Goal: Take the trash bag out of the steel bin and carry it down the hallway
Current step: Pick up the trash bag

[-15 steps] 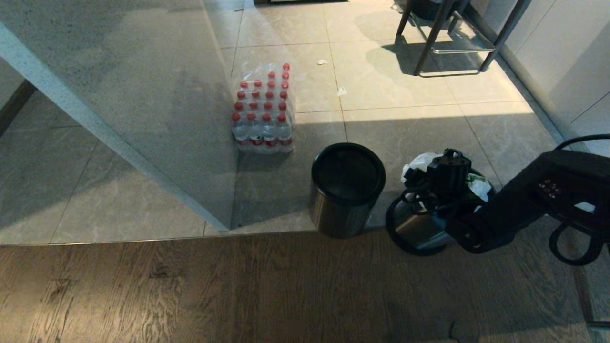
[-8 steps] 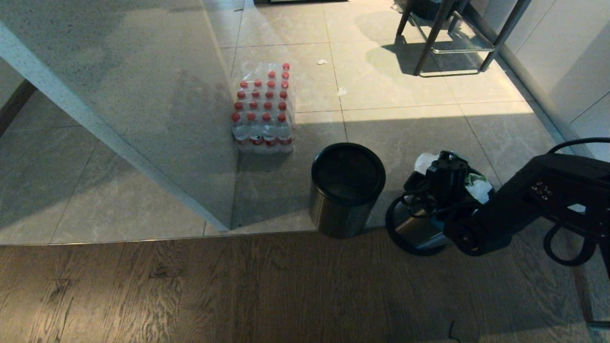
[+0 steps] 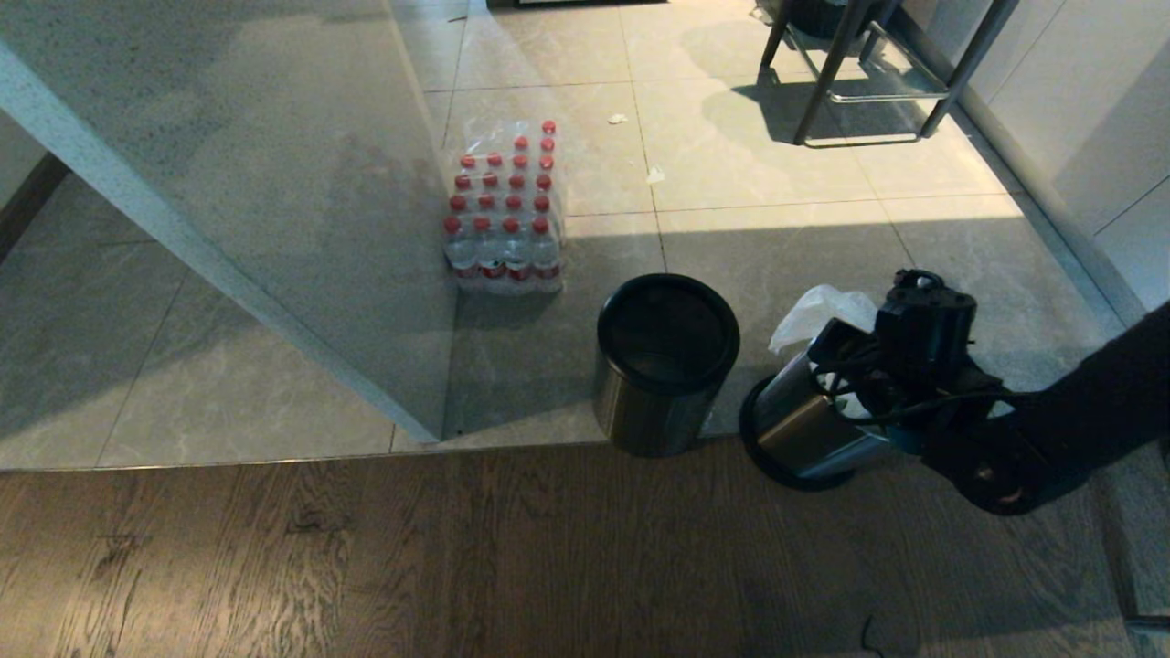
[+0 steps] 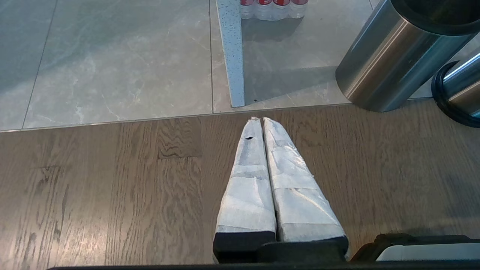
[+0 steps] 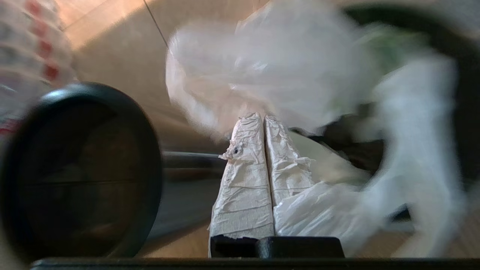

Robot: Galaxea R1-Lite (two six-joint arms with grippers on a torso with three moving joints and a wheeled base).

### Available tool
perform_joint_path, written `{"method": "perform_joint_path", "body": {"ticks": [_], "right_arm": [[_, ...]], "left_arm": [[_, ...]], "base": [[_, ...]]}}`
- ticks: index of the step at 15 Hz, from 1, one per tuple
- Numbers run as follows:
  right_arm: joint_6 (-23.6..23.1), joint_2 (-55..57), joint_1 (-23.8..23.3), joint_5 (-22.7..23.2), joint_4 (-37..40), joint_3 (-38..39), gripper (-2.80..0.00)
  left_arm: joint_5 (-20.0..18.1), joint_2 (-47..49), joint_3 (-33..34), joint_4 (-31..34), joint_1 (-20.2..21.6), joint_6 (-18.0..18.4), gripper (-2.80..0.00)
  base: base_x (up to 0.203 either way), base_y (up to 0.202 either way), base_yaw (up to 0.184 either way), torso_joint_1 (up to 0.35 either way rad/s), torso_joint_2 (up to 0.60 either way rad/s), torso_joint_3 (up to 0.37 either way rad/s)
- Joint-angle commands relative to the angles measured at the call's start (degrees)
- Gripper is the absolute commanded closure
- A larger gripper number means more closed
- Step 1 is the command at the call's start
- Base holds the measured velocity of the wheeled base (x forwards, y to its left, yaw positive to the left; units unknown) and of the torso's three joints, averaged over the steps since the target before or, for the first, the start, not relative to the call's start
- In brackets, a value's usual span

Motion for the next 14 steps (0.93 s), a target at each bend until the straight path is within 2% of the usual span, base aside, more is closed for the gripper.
{"method": "perform_joint_path", "body": {"ticks": [1,8,12,14], "right_arm": [[0.18,-13.82,0.56,-0.21,2.16,4.73,0.0],[-0.1,-48.22,0.43,0.2,23.3,12.32,0.0],[-0.56,-57.68,0.37,0.94,32.83,10.2,0.0],[-3.15,-61.91,0.42,2.0,36.9,7.34,0.0]], "left_arm": [[0.01,0.06,0.05,0.02,0.0,-0.04,0.0],[0.01,0.06,-0.04,0.02,0.0,-0.04,0.0],[0.01,0.06,-0.02,0.02,0.0,-0.04,0.0],[0.01,0.06,0.04,0.02,0.0,-0.04,0.0]], "base": [[0.0,0.0,0.0,0.0,0.0,0.0],[0.0,0.0,0.0,0.0,0.0,0.0],[0.0,0.0,0.0,0.0,0.0,0.0],[0.0,0.0,0.0,0.0,0.0,0.0]]}}
